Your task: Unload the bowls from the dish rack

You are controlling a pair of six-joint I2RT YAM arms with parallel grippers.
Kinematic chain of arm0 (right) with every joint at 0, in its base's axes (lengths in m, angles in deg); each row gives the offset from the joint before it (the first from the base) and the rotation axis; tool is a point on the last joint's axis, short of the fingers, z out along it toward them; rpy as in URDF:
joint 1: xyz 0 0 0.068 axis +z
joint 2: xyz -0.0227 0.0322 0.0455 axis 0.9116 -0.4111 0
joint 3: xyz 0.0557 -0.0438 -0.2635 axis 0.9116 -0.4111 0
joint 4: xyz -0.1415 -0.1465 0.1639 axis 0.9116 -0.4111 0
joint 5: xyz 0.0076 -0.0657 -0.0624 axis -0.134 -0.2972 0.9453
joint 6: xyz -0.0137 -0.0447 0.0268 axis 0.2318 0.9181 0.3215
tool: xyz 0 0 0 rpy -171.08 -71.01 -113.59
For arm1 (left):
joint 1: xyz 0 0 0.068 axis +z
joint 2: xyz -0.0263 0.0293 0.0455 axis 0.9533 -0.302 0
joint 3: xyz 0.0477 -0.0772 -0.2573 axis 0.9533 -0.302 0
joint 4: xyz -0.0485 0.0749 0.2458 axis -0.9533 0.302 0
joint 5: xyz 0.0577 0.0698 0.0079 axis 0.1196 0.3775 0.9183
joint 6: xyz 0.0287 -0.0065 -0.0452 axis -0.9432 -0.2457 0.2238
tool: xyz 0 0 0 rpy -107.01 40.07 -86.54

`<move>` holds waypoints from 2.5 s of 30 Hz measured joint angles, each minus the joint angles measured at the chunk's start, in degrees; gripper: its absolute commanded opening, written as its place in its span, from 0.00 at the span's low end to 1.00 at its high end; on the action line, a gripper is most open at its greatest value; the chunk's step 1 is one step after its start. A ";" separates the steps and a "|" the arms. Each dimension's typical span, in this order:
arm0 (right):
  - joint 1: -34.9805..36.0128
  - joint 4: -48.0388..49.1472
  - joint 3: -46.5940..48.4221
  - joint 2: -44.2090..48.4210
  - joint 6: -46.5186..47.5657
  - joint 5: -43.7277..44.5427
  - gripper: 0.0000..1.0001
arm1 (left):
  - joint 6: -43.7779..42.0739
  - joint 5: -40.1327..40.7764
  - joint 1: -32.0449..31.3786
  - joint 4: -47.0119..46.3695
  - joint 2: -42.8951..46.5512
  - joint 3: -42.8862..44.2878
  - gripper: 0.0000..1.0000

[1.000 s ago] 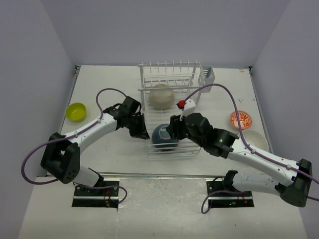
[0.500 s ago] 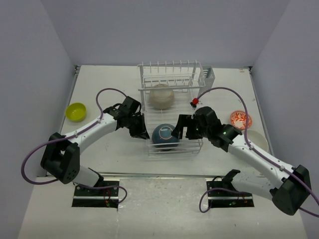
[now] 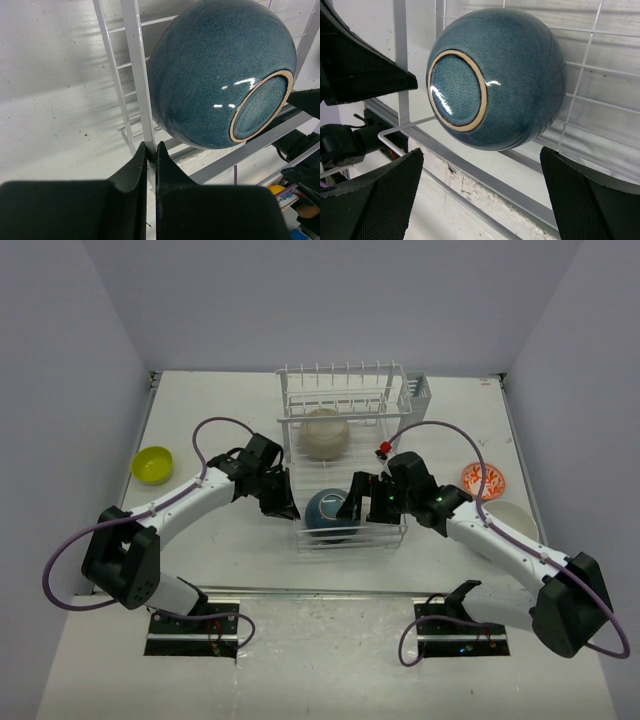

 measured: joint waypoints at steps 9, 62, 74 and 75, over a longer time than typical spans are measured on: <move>-3.61 2.43 -2.32 -4.13 -1.53 -3.52 0.99 | 0.00 -0.09 0.00 -0.04 -0.02 0.00 0.00; -4.87 6.34 -0.68 -8.57 3.19 -7.67 0.99 | 0.00 -0.35 0.02 -0.04 -0.07 -0.02 0.00; -10.21 17.25 -4.63 -13.86 2.43 -16.79 0.99 | 0.02 0.09 0.00 0.26 0.02 0.13 0.00; -10.36 18.32 -4.87 -14.40 2.14 -17.92 0.99 | 0.02 0.17 -0.04 0.39 -0.02 0.24 0.00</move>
